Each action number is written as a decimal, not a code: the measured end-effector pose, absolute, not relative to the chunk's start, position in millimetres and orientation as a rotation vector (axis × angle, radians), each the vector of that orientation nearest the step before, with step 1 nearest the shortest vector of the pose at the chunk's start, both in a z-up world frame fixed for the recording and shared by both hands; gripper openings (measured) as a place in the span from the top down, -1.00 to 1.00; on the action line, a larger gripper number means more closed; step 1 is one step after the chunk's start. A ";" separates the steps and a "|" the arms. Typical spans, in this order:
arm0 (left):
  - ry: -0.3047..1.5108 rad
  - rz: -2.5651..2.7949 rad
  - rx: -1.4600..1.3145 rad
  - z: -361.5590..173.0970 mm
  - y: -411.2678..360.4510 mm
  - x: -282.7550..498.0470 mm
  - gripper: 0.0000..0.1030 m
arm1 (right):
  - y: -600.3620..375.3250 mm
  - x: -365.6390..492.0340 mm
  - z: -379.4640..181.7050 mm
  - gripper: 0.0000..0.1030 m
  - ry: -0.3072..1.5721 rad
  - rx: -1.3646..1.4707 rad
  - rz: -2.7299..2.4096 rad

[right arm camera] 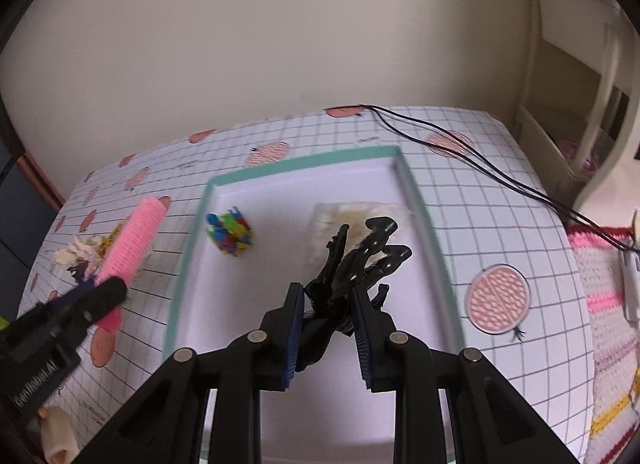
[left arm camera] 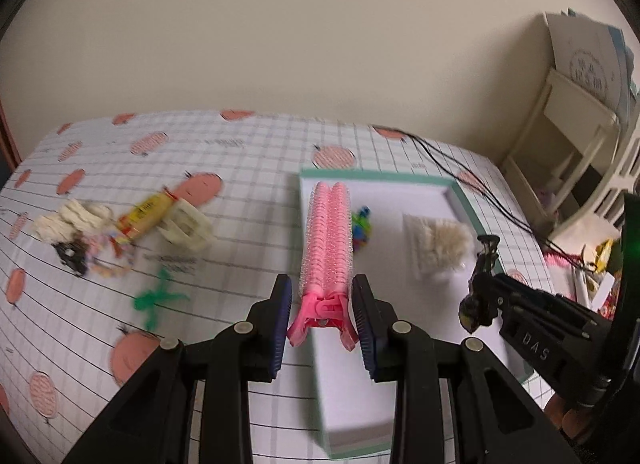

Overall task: Organize objects
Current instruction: 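Carry the pink hair roller into the tray with the left tool, then open the left tool to drop the roller while the right tool releases a black clip, then move the left tool to the black toy car while the right tool moves to the green figure, then close the left tool on the black toy car while the right tool grasps the green figure, then carry the toy car and green figure into the tray with both tools, then open both tools to release the toy car and green figure in the tray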

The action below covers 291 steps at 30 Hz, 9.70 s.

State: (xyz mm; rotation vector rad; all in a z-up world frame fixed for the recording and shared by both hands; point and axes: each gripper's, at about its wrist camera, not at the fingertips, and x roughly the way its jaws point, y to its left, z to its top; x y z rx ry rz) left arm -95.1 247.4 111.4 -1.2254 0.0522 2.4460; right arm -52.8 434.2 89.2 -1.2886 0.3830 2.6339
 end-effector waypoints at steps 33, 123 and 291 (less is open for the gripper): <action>0.039 2.292 -1.398 64.2 276.6 -91.3 0.37 | 426.1 -63.0 66.6 0.48 0.351 -1.375 2.561; -0.333 2.793 -1.510 55.7 -21.3 -195.0 -1.00 | 200.2 -148.7 41.1 -0.99 0.184 -1.499 2.879; -0.042 2.114 -1.472 64.5 280.3 -98.7 0.35 | 416.7 -68.9 80.9 0.13 0.468 -1.244 2.649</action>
